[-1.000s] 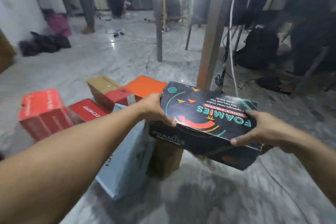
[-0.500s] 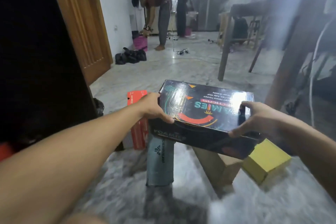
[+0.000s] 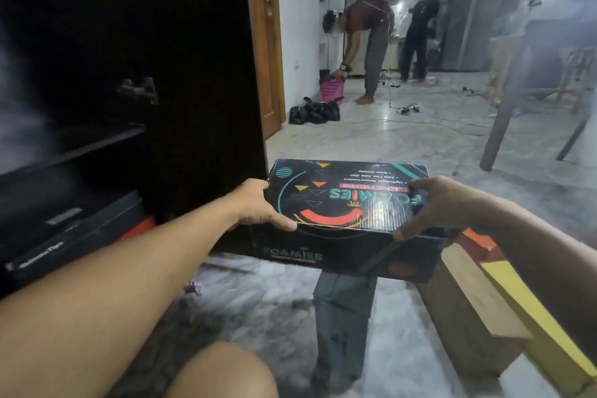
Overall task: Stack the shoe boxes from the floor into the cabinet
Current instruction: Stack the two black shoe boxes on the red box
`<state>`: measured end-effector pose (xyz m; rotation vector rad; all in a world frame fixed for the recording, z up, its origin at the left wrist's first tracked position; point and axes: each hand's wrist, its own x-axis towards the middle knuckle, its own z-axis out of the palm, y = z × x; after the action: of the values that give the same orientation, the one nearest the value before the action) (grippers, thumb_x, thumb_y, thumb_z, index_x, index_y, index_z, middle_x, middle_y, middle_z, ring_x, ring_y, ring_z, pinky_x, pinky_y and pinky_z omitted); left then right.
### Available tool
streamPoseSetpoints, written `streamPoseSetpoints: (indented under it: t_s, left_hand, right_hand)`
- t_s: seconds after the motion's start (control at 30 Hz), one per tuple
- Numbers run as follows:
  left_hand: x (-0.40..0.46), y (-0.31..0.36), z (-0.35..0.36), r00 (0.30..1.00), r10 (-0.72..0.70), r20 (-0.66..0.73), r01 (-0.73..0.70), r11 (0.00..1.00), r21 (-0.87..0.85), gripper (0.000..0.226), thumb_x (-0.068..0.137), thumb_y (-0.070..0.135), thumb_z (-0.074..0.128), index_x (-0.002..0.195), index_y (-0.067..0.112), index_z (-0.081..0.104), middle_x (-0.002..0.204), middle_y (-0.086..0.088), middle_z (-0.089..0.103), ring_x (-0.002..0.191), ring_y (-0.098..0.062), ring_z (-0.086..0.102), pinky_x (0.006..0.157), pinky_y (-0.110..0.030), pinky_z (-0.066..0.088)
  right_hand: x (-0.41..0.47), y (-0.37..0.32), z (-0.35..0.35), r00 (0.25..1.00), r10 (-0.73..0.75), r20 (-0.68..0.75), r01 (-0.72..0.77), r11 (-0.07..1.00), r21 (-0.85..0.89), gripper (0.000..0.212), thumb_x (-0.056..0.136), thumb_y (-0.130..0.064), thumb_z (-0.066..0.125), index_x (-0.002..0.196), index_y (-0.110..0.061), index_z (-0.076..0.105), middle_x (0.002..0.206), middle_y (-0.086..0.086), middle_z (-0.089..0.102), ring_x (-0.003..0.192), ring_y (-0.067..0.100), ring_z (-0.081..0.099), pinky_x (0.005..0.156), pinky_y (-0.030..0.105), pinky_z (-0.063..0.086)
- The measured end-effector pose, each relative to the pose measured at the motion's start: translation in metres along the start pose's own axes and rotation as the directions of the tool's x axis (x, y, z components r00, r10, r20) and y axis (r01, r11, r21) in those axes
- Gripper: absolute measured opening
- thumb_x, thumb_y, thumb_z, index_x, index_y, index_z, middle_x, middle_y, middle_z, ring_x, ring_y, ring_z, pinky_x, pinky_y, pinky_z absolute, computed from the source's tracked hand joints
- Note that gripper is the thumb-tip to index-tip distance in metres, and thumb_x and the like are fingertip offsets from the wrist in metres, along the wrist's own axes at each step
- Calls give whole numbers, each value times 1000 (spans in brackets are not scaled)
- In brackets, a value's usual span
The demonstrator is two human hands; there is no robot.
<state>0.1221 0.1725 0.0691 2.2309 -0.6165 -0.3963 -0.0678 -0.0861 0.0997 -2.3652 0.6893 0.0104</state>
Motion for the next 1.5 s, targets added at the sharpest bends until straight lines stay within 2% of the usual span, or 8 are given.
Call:
streamPoseSetpoints:
  t_s: [0.17, 0.27, 0.5, 0.73, 0.83, 1.0, 1.23, 1.5]
  left_hand:
    - [-32, -43, -45, 990, -125, -71, 126, 992, 13, 92, 36, 33, 98, 118, 14, 62, 108, 2, 67, 103, -14, 62, 83, -26, 51]
    - [-48, -67, -65, 980, -169, -105, 169, 986, -4, 105, 38, 29, 98, 131, 8, 54, 105, 7, 62, 90, -5, 58, 72, -17, 46]
    - [-87, -114, -112, 918, -349, -188, 349, 936, -38, 129, 39, 37, 97, 148, 9, 33, 145, -9, 45, 128, -24, 47, 93, -27, 41]
    - [-113, -160, -144, 816, -490, -308, 471, 871, -139, 127, 37, 40, 97, 145, 12, 36, 144, -7, 45, 118, -18, 47, 98, -29, 38]
    - [-111, -178, -160, 776, -528, -345, 487, 849, -203, 132, 38, 38, 97, 148, 10, 29, 149, -9, 39, 132, -24, 41, 106, -31, 34]
    - [-105, -211, -185, 686, -576, -444, 487, 817, -308, 129, 44, 25, 97, 150, 9, 26, 151, -11, 38, 135, -26, 39, 107, -32, 35]
    - [-98, -253, -232, 535, -580, -614, 428, 813, -395, 122, 43, 16, 97, 148, 11, 33, 137, -12, 54, 121, -27, 54, 102, -43, 47]
    - [-80, -306, -267, 379, -575, -725, 324, 816, -478, 118, 54, 16, 94, 151, 15, 27, 145, -14, 46, 126, -30, 53, 105, -45, 44]
  right_hand:
    - [6, -50, 37, 992, -117, 41, 120, 991, -68, 115, 20, -49, 94, 126, -23, 57, 97, -2, 54, 73, 23, 65, 43, 34, 56]
    - [10, -71, 63, 982, -143, 120, 147, 989, -25, 101, 34, -36, 98, 124, -18, 56, 93, -2, 55, 74, 21, 62, 43, 35, 56]
    - [23, -133, 109, 938, -260, 229, 281, 958, -61, 87, 38, -39, 97, 113, -21, 57, 89, -9, 53, 75, 22, 63, 41, 30, 54]
    - [50, -190, 160, 883, -426, 199, 449, 889, -87, 74, 44, -44, 95, 109, -20, 67, 75, -10, 61, 65, 8, 60, 43, 18, 44]
    - [74, -212, 184, 854, -470, 221, 488, 873, -28, 83, 43, -41, 96, 118, -24, 65, 82, -7, 60, 70, 13, 61, 43, 22, 49]
    - [120, -254, 229, 826, -527, 199, 540, 841, -16, 60, 43, -46, 93, 95, -24, 73, 73, -10, 63, 65, 3, 59, 43, 18, 45]
    - [171, -323, 296, 773, -609, 178, 605, 792, 81, 69, 44, -41, 95, 105, -20, 73, 93, -1, 69, 83, 14, 65, 78, 29, 57]
    - [223, -410, 357, 760, -640, 108, 616, 764, 192, 55, 52, -31, 95, 100, -14, 74, 92, 3, 71, 75, 11, 65, 68, 23, 56]
